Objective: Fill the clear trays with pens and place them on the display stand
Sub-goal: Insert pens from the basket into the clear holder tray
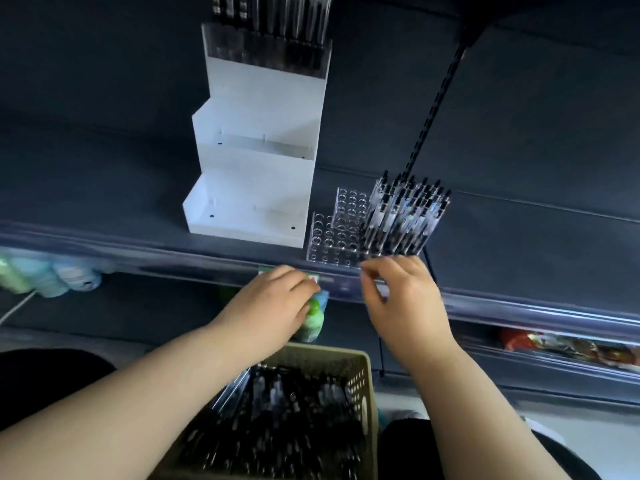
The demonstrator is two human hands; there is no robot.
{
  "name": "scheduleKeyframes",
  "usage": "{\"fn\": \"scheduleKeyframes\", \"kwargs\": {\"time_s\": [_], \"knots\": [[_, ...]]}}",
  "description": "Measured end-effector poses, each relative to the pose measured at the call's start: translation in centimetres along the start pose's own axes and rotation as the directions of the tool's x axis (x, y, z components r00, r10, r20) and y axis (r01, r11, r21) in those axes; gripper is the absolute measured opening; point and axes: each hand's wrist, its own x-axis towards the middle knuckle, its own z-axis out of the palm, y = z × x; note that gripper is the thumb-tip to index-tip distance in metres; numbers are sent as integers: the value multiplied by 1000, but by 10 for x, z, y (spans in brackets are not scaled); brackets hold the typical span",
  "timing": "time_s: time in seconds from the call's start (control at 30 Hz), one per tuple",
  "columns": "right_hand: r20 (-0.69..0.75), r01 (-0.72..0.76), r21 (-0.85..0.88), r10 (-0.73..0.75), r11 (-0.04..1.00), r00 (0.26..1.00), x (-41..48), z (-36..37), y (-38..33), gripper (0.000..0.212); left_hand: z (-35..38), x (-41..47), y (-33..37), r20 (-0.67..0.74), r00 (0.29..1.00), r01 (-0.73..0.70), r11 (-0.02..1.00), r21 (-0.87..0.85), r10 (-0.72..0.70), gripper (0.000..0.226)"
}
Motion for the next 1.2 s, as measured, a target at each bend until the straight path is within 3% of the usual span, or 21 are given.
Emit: {"fn": "scheduleKeyframes", "kwargs": {"time_s": [0.07, 0.13, 0.23, 0.4, 0.5, 0.6, 0.77, 0.93, 1.07, 1.2], "knots": [[190, -132, -10, 131, 991, 973, -20, 12, 2, 18, 5, -21, 1, 105, 993, 57, 998, -11, -56, 27], [348, -261, -36, 257, 965, 902, -39, 25, 4, 20, 14, -41, -1, 272, 939, 210, 978, 24, -208, 29], [494, -385, -125, 394, 914, 775, -64, 44, 1, 19, 31, -67, -2, 431, 791, 417, 898, 140, -435, 29], [656, -431, -307, 517, 849, 551, -105, 80, -9, 22, 59, -104, 2, 576, 482, 575, 734, 360, -660, 40], [675, -371, -378, 527, 848, 516, -120, 94, -17, 25, 73, -121, 5, 657, 331, 678, 655, 333, -677, 41], [717, -411, -305, 491, 859, 495, -124, 103, -29, 25, 83, -131, 5, 649, 271, 744, 582, 328, -711, 39], [773, -425, -281, 465, 861, 431, -124, 120, -45, 38, 89, -128, 0, 584, 301, 803, 531, 272, -754, 50], [766, -409, -384, 533, 828, 360, -121, 135, -49, 46, 100, -127, -9, 575, 276, 812, 507, 290, -770, 50], [787, -490, -381, 553, 784, 272, -115, 141, -43, 45, 107, -123, -7, 540, 355, 728, 588, 353, -763, 47], [802, -533, -361, 547, 765, 240, -115, 143, -40, 43, 113, -122, -8, 533, 353, 667, 607, 433, -769, 43]]}}
